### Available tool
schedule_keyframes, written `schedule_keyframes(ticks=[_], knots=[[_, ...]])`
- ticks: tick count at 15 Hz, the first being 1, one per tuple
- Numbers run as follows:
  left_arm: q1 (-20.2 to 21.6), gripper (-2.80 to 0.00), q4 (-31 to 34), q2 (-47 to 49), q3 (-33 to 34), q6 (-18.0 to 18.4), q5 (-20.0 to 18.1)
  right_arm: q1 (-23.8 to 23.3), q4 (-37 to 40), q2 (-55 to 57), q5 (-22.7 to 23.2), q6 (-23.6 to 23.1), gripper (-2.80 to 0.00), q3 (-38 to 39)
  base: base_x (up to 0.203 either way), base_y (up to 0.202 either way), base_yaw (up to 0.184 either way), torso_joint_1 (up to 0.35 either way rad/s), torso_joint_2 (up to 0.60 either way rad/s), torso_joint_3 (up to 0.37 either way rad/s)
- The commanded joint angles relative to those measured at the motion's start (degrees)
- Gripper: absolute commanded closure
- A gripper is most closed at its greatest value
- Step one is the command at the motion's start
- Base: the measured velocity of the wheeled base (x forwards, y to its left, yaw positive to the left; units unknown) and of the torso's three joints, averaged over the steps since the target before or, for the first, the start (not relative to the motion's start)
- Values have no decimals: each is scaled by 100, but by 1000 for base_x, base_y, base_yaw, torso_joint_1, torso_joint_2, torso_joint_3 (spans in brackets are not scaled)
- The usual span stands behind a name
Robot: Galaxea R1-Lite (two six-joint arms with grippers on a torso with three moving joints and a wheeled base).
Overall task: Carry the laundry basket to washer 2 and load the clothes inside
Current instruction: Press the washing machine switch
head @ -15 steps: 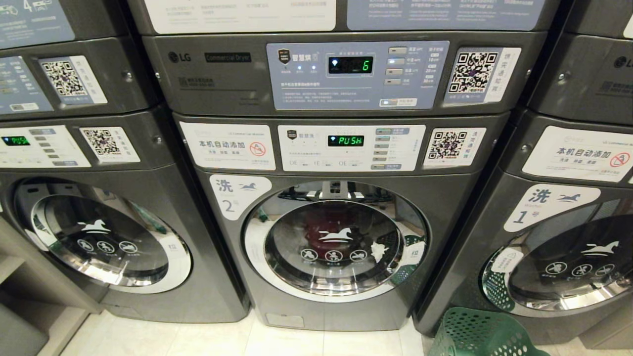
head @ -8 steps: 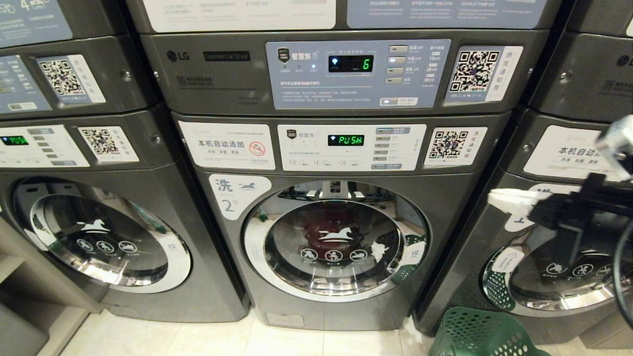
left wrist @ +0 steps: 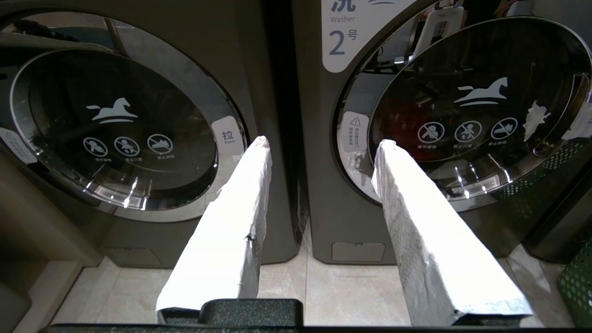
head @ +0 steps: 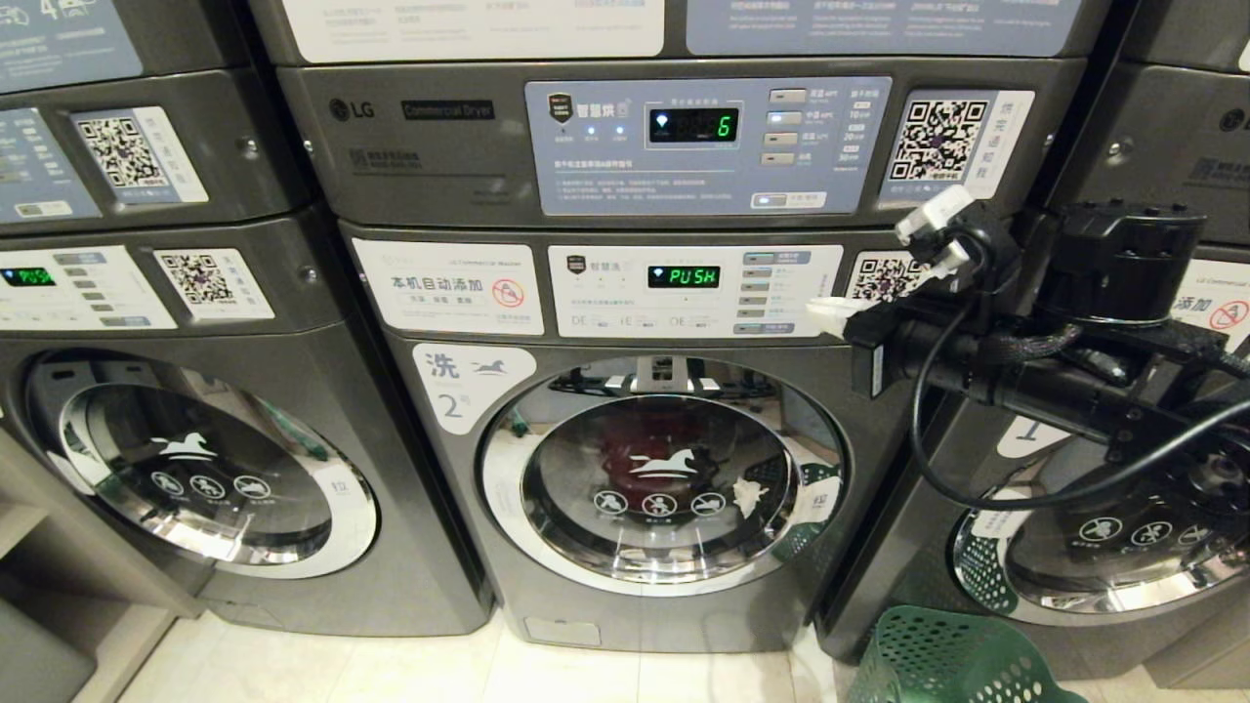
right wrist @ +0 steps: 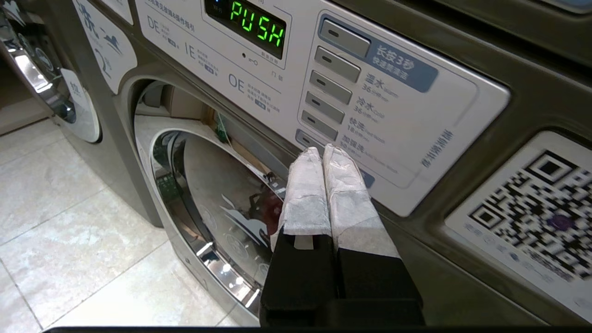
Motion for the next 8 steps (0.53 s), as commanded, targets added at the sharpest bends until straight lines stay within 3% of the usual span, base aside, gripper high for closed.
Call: schedule_keyframes(ticks=[1, 8], knots=[[2, 0, -4, 1, 1, 3, -2, 32, -29, 376, -5, 16, 0, -219, 0, 0, 0, 0, 0, 0], [2, 0, -4, 1, 1, 3, -2, 137, -21, 1114, -89, 20, 0, -1120, 0, 0, 0, 0, 0, 0]])
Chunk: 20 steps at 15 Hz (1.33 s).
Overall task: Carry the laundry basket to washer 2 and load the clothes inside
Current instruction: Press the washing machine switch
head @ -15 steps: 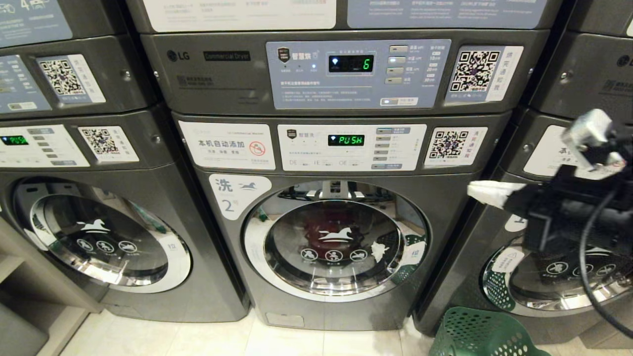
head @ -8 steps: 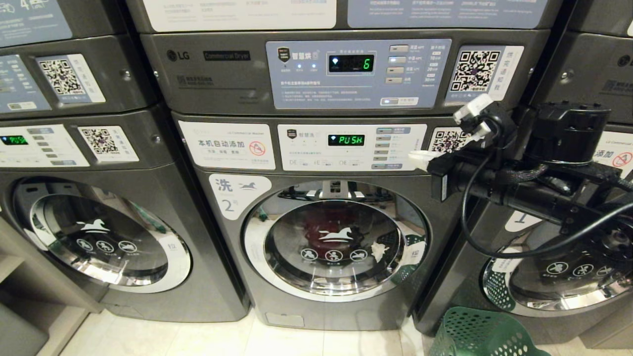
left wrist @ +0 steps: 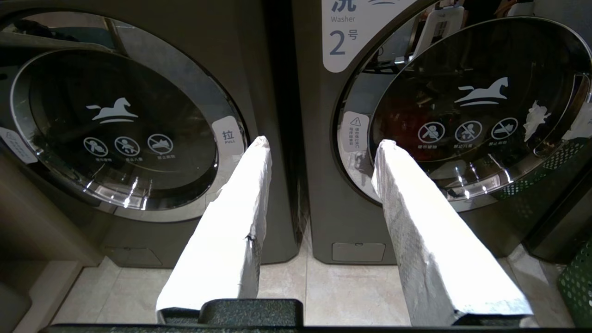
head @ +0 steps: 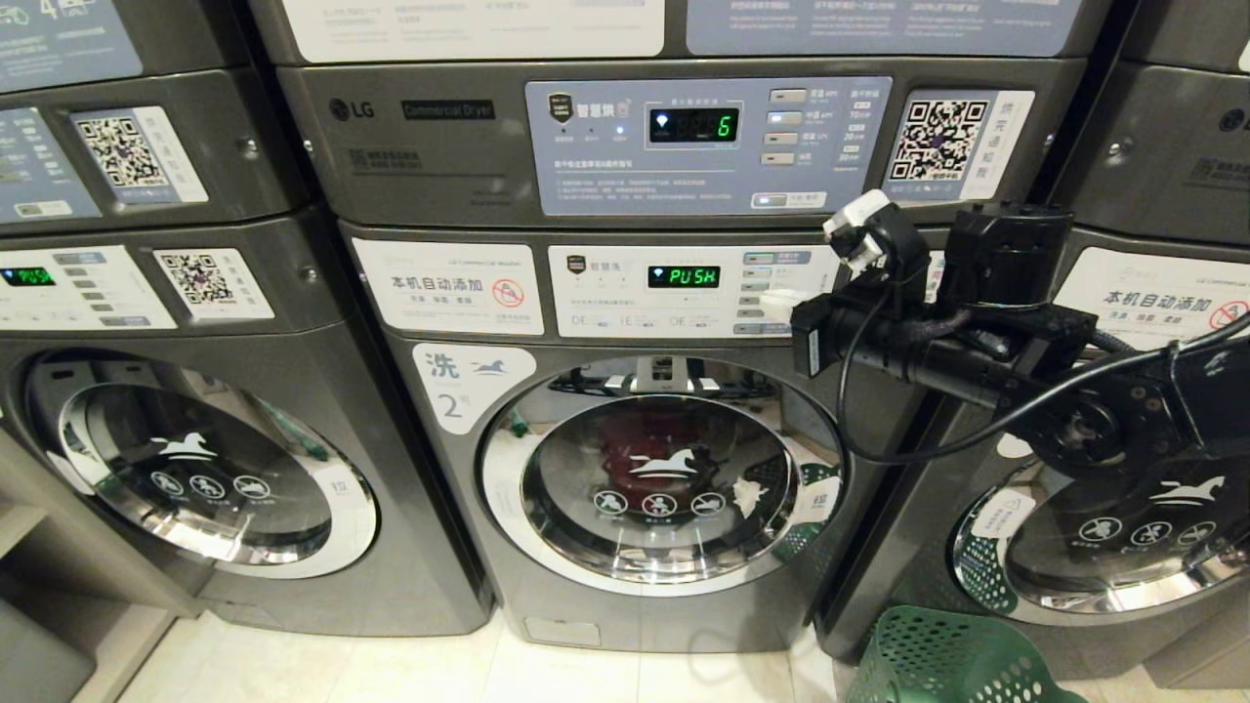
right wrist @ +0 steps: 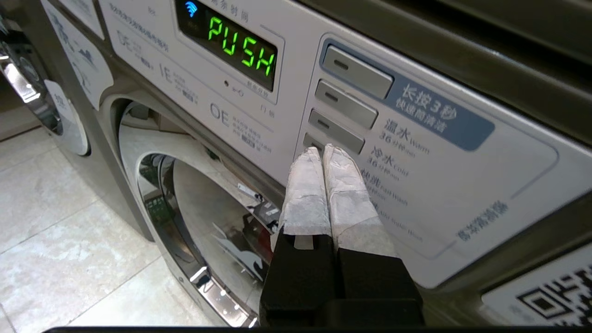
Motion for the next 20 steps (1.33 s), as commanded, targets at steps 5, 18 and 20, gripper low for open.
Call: schedule_keyframes(ticks=[5, 18, 20], knots=[[2, 0, -4, 1, 1, 3, -2, 60, 6, 468, -166, -5, 0, -549, 0, 0, 0, 0, 0, 0], [2, 0, -4, 1, 1, 3, -2, 359, 116, -112, -14, 13, 0, 683, 0, 0, 0, 0, 0, 0], [2, 0, -4, 1, 1, 3, -2, 359, 116, -85, -26, -10, 0, 661, 0, 0, 0, 0, 0, 0]])
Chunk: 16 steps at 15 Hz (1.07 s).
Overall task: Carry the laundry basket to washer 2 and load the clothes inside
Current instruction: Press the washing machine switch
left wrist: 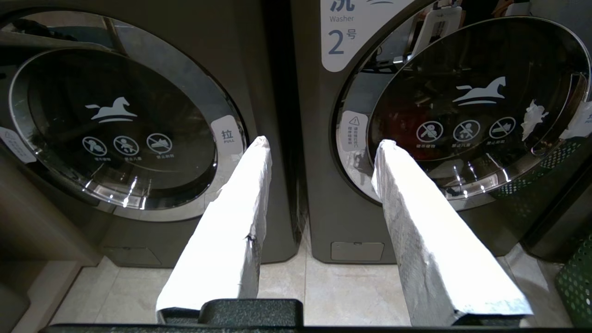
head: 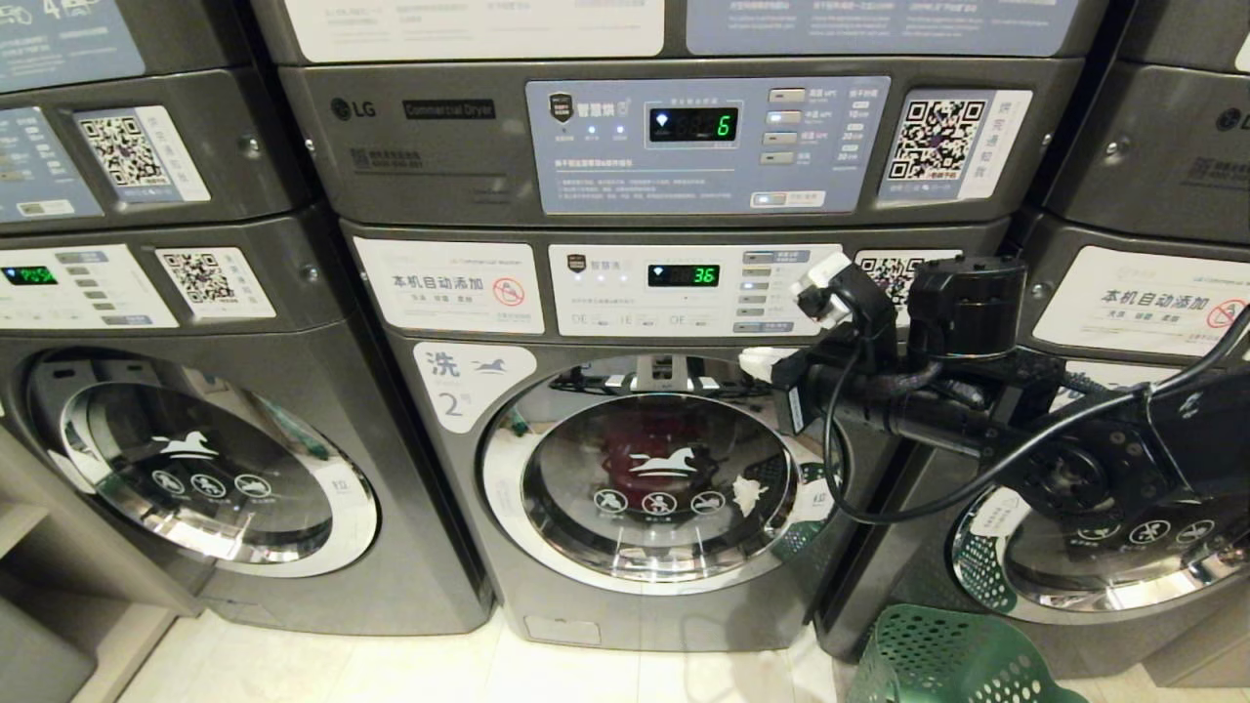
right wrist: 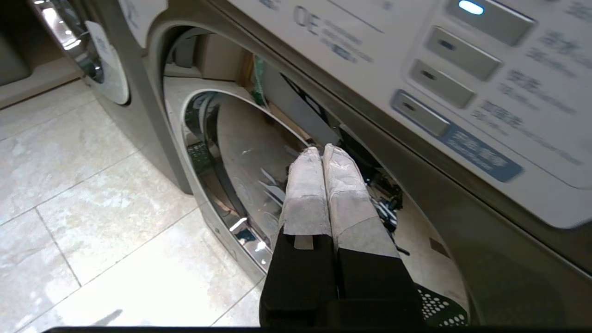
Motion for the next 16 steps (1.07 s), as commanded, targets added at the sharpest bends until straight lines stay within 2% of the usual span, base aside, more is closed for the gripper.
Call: schedule_keyframes(ticks=[1, 16], knots=[[5, 0, -4, 1, 1, 4, -2, 5, -18, -40, 4, -19, 0, -12, 0, 0, 0, 0, 0, 0], [5, 0, -4, 1, 1, 4, -2, -184, -27, 401, -393, -10, 0, -538, 0, 0, 0, 0, 0, 0]])
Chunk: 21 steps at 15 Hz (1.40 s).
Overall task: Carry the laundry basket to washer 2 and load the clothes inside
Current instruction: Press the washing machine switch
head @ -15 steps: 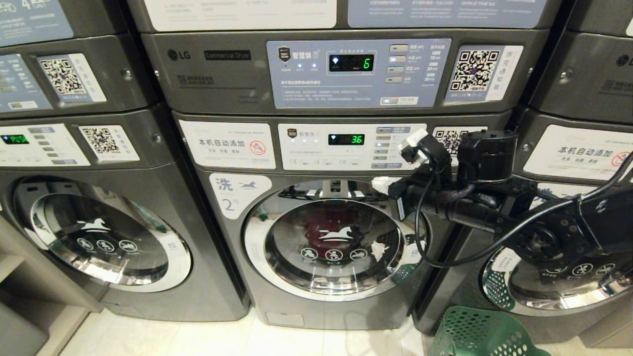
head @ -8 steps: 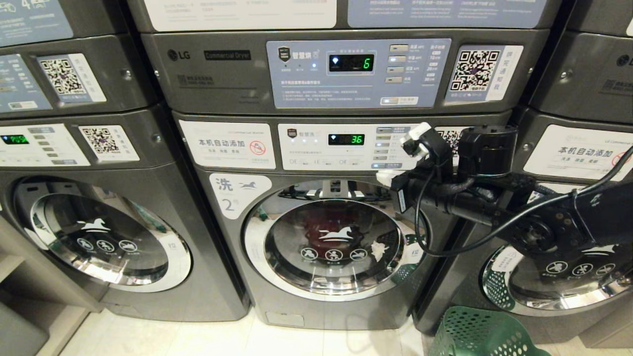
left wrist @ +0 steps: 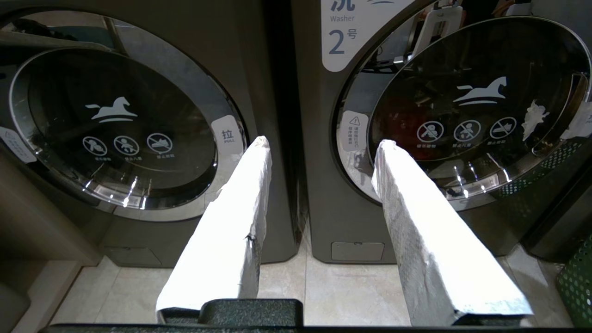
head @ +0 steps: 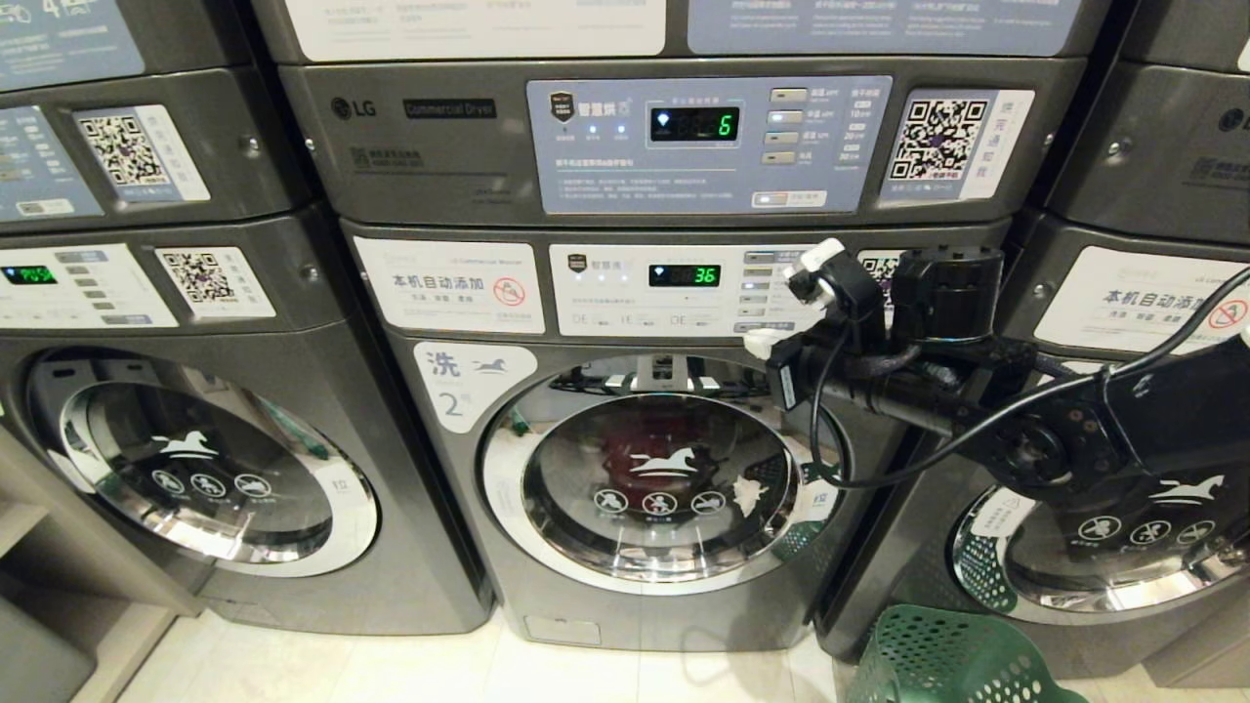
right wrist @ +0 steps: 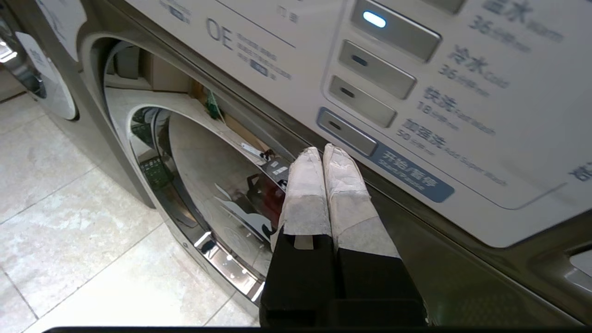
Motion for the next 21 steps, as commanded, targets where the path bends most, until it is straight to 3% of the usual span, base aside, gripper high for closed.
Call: schedule_keyframes(ticks=[1, 9, 21], knots=[[5, 0, -4, 1, 1, 3, -2, -6, -27, 56, 4, -10, 0, -16, 0, 0, 0, 0, 0, 0], [5, 0, -4, 1, 1, 3, -2, -32, -9, 342, -144, -10, 0, -462, 0, 0, 0, 0, 0, 0], [5, 0, -4, 1, 1, 3, -2, -262, 0, 288, -398, -19, 0, -418, 0, 0, 0, 0, 0, 0]])
